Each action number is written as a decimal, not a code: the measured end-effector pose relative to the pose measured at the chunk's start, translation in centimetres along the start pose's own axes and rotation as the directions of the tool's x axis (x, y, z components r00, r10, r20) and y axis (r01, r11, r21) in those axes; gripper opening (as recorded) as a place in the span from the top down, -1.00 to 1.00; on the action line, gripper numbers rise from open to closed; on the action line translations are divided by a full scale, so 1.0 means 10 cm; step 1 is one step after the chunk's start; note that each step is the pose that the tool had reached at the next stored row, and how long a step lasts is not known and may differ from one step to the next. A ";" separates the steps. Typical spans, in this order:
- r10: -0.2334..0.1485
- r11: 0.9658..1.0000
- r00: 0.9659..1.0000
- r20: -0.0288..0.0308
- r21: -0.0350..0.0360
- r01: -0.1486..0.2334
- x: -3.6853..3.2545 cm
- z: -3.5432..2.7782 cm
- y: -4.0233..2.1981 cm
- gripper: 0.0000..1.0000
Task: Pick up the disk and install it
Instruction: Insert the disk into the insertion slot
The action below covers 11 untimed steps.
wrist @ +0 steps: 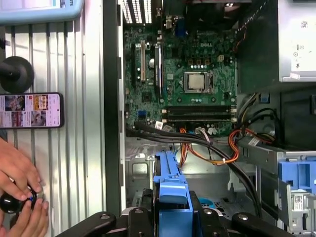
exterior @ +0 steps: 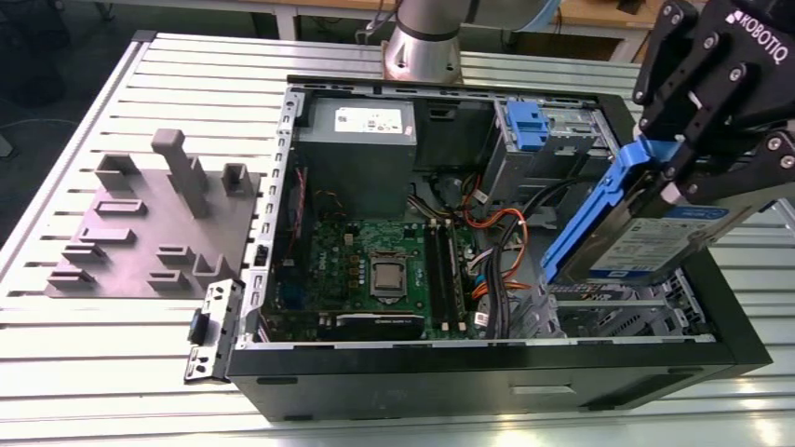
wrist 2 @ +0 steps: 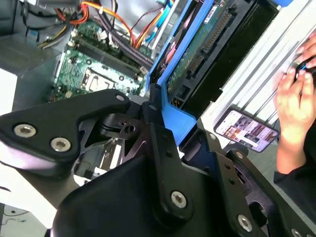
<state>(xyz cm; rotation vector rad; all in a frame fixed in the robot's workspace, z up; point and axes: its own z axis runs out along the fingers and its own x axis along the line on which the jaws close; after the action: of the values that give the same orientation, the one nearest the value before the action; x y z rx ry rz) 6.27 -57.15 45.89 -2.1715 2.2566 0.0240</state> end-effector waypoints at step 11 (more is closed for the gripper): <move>-0.001 1.000 1.000 0.000 0.008 0.001 -0.001 0.079 -0.070 0.26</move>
<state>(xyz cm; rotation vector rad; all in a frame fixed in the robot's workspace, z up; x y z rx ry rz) 6.97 -57.15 45.11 -2.1691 2.2514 0.0158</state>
